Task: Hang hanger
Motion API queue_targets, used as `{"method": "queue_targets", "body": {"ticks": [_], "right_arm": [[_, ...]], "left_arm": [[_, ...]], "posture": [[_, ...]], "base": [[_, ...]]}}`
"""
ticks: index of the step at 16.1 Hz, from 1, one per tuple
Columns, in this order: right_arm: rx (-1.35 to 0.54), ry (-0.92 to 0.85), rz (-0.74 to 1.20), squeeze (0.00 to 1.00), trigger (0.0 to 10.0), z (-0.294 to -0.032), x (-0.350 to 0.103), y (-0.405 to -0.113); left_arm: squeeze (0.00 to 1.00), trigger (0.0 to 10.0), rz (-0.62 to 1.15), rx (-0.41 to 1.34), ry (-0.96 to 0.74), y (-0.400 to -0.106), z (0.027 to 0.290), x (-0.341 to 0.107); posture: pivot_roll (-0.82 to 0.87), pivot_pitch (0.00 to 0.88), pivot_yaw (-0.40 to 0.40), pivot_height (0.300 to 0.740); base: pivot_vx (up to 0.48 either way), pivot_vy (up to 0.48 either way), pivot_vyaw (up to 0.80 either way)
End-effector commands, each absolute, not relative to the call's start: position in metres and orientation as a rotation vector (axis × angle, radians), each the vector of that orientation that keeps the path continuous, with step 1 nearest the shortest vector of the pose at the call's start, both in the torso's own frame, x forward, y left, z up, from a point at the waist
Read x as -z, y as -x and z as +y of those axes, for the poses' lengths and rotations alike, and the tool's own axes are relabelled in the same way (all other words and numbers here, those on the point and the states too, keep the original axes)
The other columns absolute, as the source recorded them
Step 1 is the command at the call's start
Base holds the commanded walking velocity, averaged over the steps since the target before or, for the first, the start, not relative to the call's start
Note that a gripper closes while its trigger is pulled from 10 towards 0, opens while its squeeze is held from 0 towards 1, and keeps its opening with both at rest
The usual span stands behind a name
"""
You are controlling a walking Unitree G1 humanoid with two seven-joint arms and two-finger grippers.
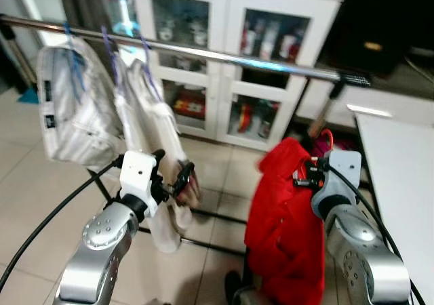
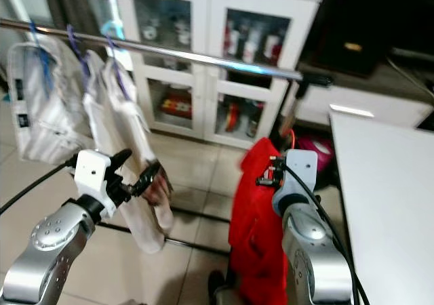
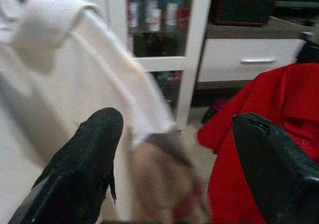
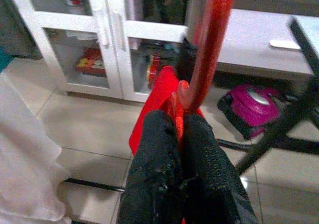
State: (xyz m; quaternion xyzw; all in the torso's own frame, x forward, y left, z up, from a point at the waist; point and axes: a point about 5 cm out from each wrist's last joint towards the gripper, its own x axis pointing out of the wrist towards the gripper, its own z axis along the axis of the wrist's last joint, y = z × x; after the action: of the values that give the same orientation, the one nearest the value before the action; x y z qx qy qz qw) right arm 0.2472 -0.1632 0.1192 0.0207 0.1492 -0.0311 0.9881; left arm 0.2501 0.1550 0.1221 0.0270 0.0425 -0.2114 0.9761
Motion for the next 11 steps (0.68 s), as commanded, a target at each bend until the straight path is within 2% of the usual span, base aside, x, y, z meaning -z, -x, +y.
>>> {"method": "queue_targets", "body": {"ticks": [1,11], "right_arm": [[0.082,-0.04,0.282,0.0,10.0,-0.1662,-0.1243,-0.2476],[0.071,-0.058,0.284,0.0,10.0,-0.1607,-0.1243,-0.2485]], "left_arm": [[0.0,10.0,0.081,0.441,-0.06,-0.2516,0.153,-0.123],[0.0,10.0,0.082,0.455,-0.063,-0.2538,0.1546,-0.1238]], "posture": [[-0.06,0.0,-0.009,0.74],[-0.05,0.0,-0.006,0.74]], "base": [[-0.307,0.0,-0.8],[-0.311,0.0,-0.8]]}}
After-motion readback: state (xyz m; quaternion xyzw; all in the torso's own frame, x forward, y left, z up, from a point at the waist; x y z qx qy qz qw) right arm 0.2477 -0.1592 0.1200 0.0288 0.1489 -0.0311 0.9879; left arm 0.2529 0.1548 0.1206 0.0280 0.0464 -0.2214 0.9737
